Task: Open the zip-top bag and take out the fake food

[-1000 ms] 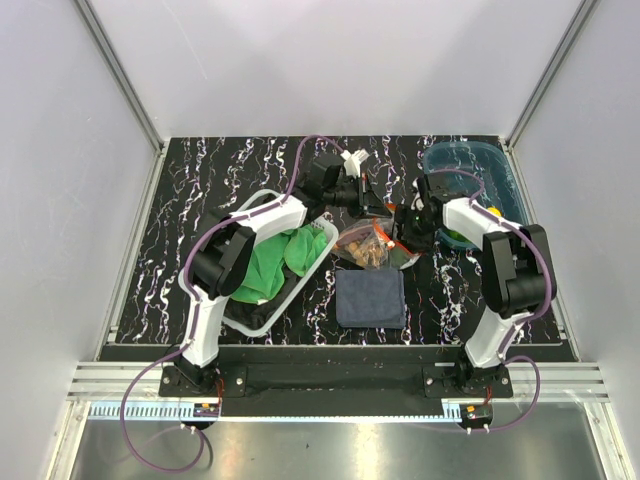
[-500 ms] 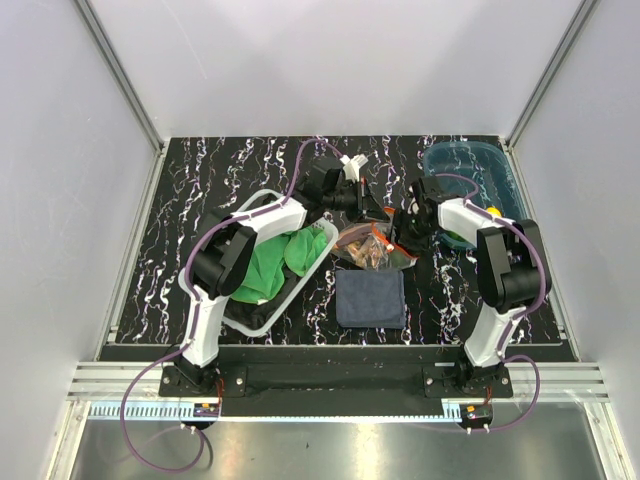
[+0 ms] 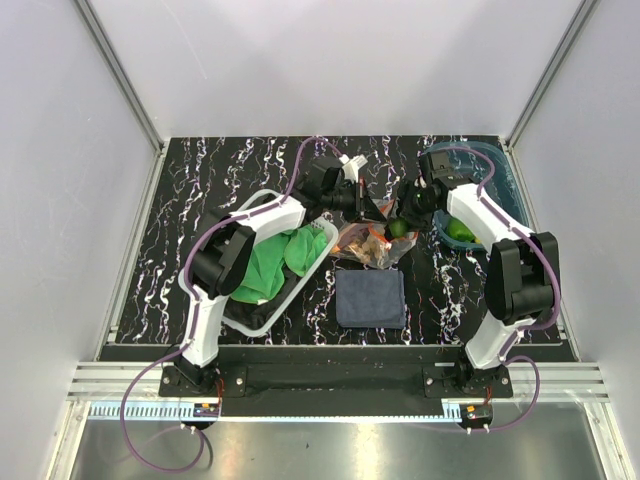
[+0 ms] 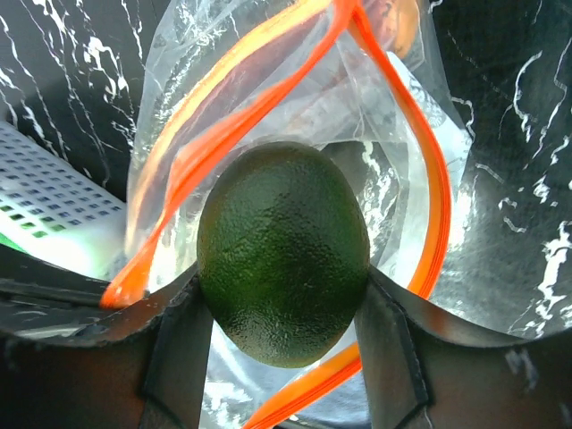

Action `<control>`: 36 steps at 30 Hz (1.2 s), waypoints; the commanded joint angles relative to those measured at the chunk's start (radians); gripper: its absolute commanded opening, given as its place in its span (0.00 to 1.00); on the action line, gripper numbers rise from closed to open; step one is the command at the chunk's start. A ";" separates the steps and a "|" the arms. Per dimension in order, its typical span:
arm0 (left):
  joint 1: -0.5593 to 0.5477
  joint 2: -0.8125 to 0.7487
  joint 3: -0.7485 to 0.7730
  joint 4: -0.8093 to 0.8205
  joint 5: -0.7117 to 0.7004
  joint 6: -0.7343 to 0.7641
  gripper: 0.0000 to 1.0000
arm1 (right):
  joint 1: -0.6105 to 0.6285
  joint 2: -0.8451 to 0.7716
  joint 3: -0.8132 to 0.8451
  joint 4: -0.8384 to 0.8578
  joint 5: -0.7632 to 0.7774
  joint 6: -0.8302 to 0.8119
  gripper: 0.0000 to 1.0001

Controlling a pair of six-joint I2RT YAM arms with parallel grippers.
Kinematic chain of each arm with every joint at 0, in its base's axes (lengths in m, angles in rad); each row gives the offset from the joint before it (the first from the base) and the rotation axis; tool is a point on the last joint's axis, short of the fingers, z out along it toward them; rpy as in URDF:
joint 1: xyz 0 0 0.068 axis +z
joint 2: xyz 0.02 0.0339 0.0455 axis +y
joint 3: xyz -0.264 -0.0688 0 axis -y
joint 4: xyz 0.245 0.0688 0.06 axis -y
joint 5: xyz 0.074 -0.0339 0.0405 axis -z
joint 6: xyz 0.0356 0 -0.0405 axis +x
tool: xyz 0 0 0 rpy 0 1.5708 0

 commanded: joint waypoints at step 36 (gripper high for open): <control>-0.014 -0.150 0.122 -0.152 0.018 0.080 0.00 | -0.359 0.053 0.368 -0.231 0.312 -0.111 1.00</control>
